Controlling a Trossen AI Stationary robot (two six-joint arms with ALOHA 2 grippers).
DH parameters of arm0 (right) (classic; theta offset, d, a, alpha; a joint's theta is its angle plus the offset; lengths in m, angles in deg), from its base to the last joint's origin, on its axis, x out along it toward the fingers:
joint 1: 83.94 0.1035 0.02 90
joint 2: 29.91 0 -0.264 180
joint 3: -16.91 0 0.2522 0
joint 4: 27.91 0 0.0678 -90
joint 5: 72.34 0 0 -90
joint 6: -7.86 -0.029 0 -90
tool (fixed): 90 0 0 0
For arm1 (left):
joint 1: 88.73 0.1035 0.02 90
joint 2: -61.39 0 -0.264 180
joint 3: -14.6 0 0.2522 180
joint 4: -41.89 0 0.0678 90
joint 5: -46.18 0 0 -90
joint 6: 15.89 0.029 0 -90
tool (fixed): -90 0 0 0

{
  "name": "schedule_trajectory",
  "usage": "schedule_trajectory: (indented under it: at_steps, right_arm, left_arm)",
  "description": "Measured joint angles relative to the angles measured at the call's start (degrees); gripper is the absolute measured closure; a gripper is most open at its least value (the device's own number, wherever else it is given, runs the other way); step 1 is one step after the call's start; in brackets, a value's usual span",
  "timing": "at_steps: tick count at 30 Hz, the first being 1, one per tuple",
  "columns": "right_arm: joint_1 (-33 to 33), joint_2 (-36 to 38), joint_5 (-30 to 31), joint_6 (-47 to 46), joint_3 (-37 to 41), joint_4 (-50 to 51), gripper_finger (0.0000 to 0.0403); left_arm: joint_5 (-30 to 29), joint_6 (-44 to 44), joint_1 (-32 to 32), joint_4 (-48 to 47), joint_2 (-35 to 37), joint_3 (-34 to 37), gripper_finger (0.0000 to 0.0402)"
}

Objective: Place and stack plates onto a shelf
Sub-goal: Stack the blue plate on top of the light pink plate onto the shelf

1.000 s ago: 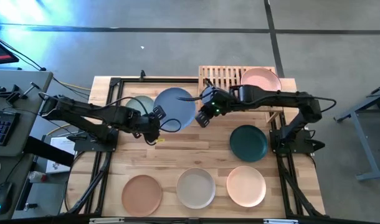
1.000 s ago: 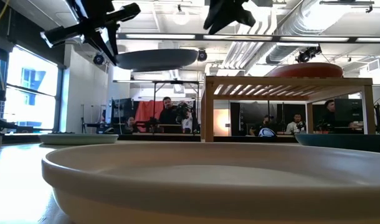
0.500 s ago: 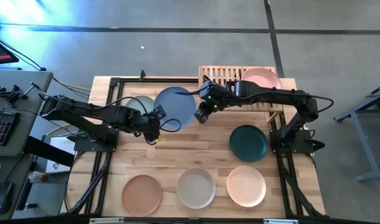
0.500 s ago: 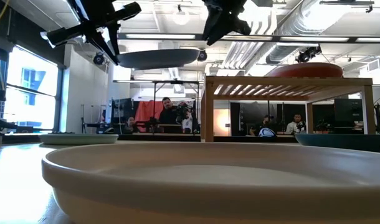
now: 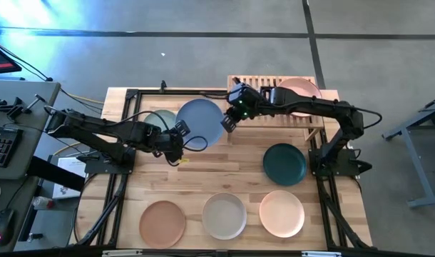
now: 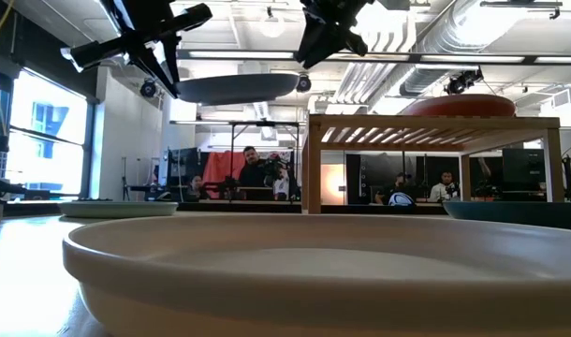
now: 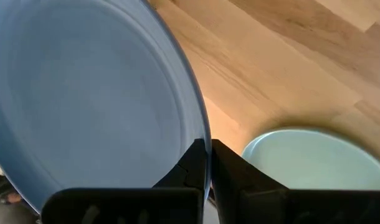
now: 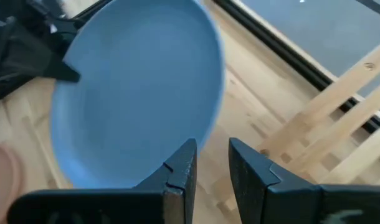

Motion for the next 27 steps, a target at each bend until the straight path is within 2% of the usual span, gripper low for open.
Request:
schedule_trajectory:
  at_steps: [7,27]
  right_arm:
    - [-0.92,-0.59,-0.38,-1.36,-0.01,-0.02,0.0331]
    - [-2.16,-0.79,-3.03,-3.33,0.0,0.19,0.0331]
  left_arm:
    - [-2.96,5.52,0.15,1.03,0.0,-0.02,0.0401]
    - [-3.96,5.07,0.46,0.7,0.0,-0.02,0.0401]
